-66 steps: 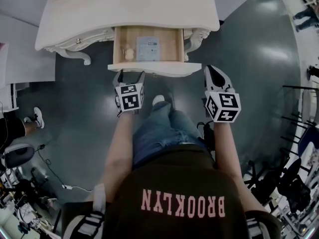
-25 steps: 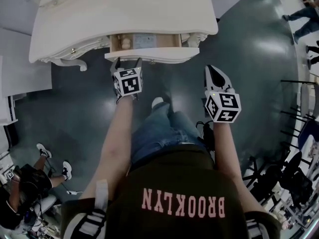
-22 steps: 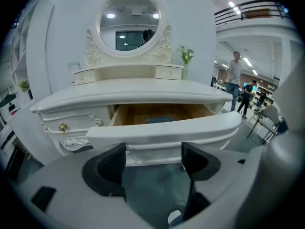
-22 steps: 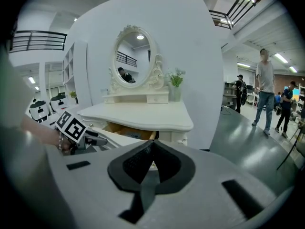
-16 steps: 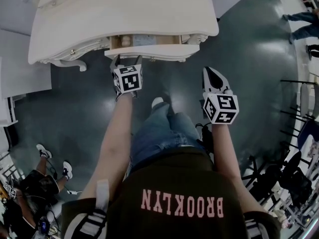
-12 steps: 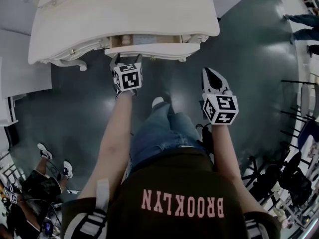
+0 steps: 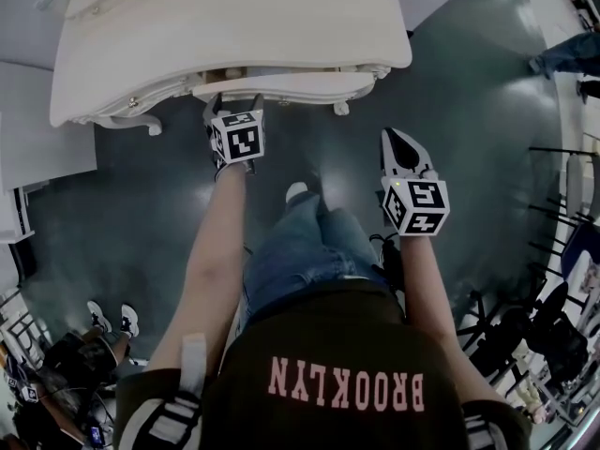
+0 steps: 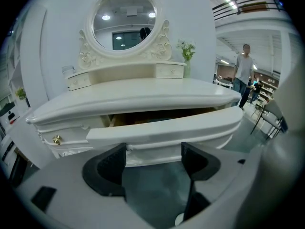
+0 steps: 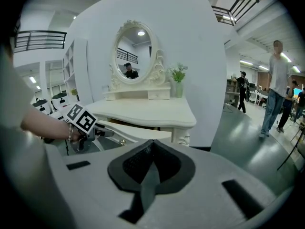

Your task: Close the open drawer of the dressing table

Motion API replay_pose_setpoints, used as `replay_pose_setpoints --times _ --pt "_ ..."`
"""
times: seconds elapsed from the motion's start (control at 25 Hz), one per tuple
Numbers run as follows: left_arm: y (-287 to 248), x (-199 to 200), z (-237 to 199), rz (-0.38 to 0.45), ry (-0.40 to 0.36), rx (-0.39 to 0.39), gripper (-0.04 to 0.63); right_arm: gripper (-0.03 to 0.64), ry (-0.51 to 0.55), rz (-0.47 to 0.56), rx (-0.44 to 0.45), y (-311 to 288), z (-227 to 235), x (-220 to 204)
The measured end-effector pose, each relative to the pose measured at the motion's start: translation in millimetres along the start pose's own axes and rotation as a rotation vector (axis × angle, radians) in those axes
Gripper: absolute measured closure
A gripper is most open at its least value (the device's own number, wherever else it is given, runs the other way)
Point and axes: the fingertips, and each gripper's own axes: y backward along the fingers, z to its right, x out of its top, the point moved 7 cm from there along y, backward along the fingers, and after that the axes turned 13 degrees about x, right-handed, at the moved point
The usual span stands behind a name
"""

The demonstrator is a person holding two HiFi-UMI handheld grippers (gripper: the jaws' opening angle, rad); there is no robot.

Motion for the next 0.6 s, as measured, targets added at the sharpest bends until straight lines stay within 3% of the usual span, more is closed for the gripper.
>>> replay_pose_setpoints --times 0.6 --pt "-19.7 16.9 0.0 0.007 -0.012 0.013 0.239 0.620 -0.005 -0.026 0.005 -6.7 6.6 -0.9"
